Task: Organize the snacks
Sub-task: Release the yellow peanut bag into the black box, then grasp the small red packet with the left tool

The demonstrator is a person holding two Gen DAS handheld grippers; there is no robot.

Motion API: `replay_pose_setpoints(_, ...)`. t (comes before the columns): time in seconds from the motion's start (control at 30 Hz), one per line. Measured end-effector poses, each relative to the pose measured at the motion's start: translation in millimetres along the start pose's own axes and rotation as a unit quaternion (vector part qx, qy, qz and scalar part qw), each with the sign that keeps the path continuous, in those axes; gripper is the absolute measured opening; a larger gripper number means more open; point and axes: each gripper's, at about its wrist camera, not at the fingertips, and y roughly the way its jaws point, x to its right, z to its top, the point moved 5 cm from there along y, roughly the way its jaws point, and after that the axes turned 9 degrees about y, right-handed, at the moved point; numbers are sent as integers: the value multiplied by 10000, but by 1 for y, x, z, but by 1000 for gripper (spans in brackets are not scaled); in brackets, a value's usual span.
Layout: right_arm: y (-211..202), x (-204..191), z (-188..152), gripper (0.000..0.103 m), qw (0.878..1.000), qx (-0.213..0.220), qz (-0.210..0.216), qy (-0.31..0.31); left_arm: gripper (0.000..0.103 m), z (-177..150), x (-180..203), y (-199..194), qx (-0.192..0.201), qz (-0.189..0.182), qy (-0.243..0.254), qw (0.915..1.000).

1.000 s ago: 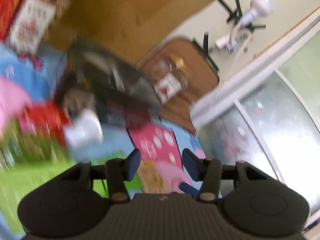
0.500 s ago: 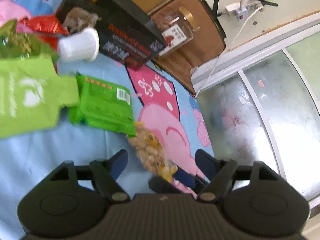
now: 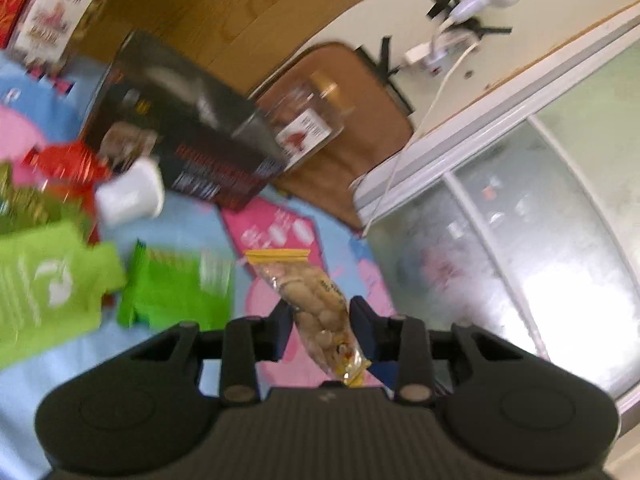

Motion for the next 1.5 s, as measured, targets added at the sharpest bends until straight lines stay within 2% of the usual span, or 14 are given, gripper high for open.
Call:
replay_pose_setpoints(0.13,13,-2,26,65,9989,358,3,-311,31,36,4,0,203,-78,219,9995)
replay_pose_setpoints(0.3,68,8,57,65,9987,389,69,-330,33,86,-28,15,423,262,110,9987)
replay_pose_setpoints(0.4,111,13,66,68,9987,370,69,-331,47,112,-57,30,580,772,40,9953)
replay_pose_setpoints(0.5,152,18,62,74,9987,149,-121,-469,48,125,-93,32,613,1562,-224,9856)
replay_pose_setpoints(0.57,146,25,57,74,9994,120,-231,-235,47,118,-101,17,748,1380,-411,9867)
replay_pose_setpoints(0.63,123,29,47,73,9996,143,196,112,47,106,-100,-7,930,1204,-324,9878)
replay_pose_setpoints(0.73,119,27,25,71,9990,-306,328,8,47,82,-100,-35,1071,1085,-331,9878)
replay_pose_setpoints(0.8,132,26,18,52,9980,-591,190,-102,47,65,-102,-45,1083,1033,-462,9877)
replay_pose_setpoints(0.9,157,30,21,29,9940,-1001,226,381,47,40,-106,-52,1039,1015,-683,9870)
replay_pose_setpoints(1.03,172,33,17,20,9865,-1349,362,854,47,21,-112,-56,856,1010,-853,9875)
replay_pose_setpoints(1.17,129,23,14,2,9853,-1292,595,951,47,3,-103,-70,854,793,-780,9901)
replay_pose_setpoints(1.27,80,-2,5,2,9884,-1078,945,493,47,-8,-95,-83,916,676,-751,9907)
replay_pose_setpoints(1.37,43,-28,-18,3,9878,-1139,1060,70,49,-20,-86,-87,827,658,-670,9921)
replay_pose_setpoints(1.5,12,-41,-42,13,9894,-965,1007,-413,50,-33,-79,-83,661,701,-582,9936)
